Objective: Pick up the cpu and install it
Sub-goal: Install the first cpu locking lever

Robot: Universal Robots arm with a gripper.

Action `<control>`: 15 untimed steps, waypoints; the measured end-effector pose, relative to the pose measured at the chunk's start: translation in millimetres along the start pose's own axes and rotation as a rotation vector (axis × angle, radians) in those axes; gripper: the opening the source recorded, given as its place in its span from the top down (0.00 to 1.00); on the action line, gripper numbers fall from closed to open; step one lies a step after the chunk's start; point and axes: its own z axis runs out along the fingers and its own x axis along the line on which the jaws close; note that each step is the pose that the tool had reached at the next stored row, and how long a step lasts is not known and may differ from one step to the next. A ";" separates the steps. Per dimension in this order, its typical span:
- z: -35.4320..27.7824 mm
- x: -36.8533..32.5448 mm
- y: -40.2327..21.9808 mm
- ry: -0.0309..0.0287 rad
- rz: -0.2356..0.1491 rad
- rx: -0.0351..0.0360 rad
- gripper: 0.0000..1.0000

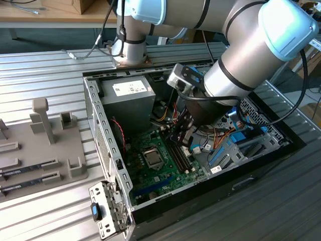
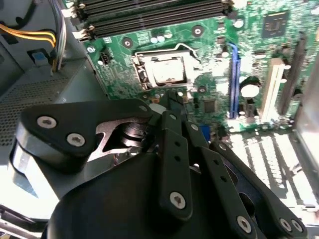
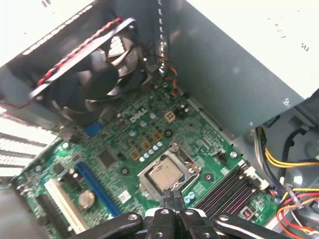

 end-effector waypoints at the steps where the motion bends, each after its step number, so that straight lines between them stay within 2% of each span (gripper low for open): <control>1: 3.3 -1.0 -0.4 -0.0022 0.009 -0.0005 0.89; 4: 6.9 -2.2 -1.3 -0.0037 0.026 0.0012 0.89; 7: 8.2 -4.7 -1.8 0.0065 0.036 0.0122 0.89; 11: 8.8 -6.6 -2.7 0.0371 0.056 0.0434 0.89; 12: 8.9 -6.7 -2.8 0.0481 0.064 0.0546 0.89; 13: 9.4 -6.7 -2.9 0.0559 0.072 0.0630 0.89; 14: 9.9 -6.8 -3.0 0.0589 0.078 0.0665 0.89; 15: 10.6 -6.8 -3.2 0.0594 0.088 0.0681 0.89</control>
